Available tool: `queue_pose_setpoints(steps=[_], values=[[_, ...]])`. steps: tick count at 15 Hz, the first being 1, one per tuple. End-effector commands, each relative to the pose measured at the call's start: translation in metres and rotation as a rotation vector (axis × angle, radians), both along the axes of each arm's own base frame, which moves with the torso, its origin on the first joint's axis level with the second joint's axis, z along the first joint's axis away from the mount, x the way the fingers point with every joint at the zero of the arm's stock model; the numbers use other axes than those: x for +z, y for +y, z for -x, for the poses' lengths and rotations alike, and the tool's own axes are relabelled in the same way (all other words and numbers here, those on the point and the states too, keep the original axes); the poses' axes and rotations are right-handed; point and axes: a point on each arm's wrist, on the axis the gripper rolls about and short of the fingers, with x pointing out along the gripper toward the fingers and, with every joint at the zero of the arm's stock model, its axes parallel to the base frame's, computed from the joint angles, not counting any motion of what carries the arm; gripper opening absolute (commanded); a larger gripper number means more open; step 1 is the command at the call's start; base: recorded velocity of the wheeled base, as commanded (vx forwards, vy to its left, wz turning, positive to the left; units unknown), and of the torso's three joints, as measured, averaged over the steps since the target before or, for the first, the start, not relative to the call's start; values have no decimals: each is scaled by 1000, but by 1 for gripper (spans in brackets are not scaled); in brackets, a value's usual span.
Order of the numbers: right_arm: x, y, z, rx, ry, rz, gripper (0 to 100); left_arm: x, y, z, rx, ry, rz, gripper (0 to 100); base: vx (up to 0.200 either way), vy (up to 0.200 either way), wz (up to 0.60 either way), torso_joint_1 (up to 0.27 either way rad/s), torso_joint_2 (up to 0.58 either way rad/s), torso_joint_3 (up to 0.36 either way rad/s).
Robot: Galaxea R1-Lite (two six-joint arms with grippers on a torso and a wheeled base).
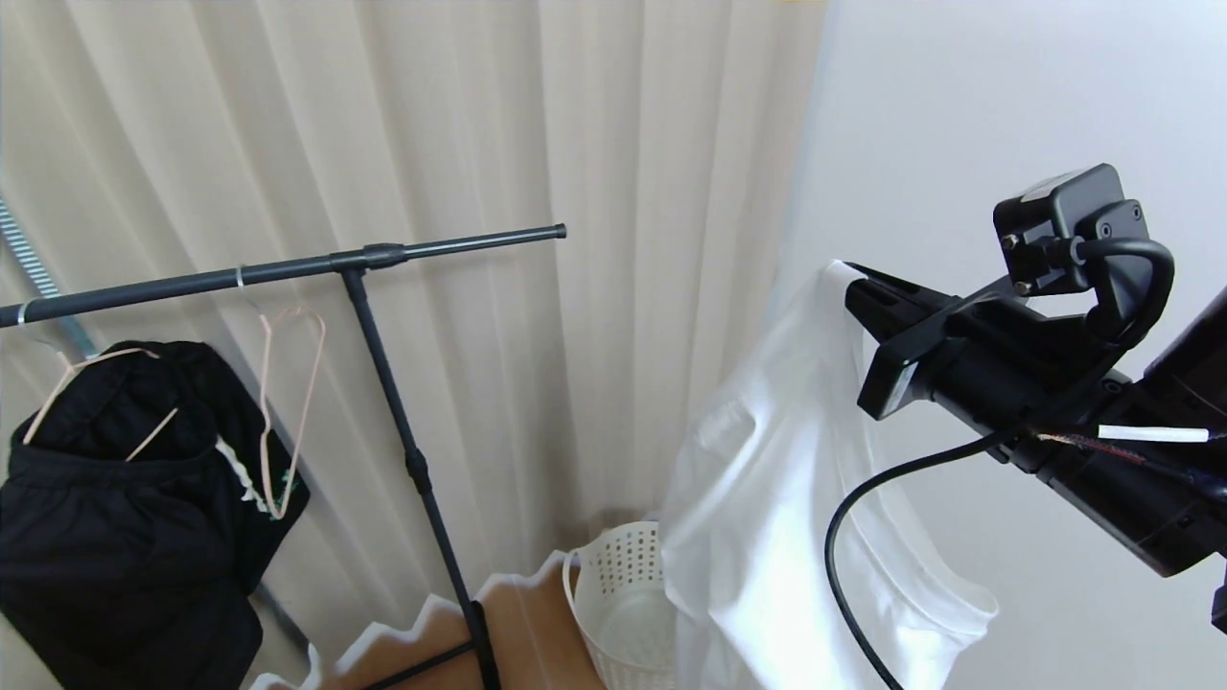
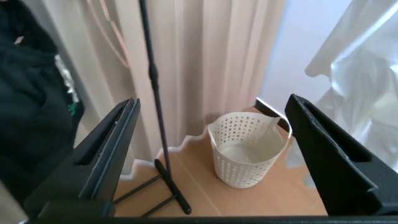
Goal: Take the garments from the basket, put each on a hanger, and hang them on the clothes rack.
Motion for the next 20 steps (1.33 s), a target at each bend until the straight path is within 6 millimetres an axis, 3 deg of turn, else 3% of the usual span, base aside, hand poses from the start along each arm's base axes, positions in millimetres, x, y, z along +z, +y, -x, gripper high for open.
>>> queue_pose_setpoints(steps=[1,7,10,20], values=[[-2,1,-1,1,8,7,0,0,0,0,0,1,0,100,0,0,600,12,-2,7],[-4,0,0,2,11,12,0,0,0,0,0,1,0,100,0,0,600,6,3,-1],[-3,0,0,0,8,11,0,0,0,0,-3,1,5,100,0,0,0,0,0,0],[-4,0,0,0,10,13,0,0,0,0,-3,1,6,100,0,200,0,1,0,1]])
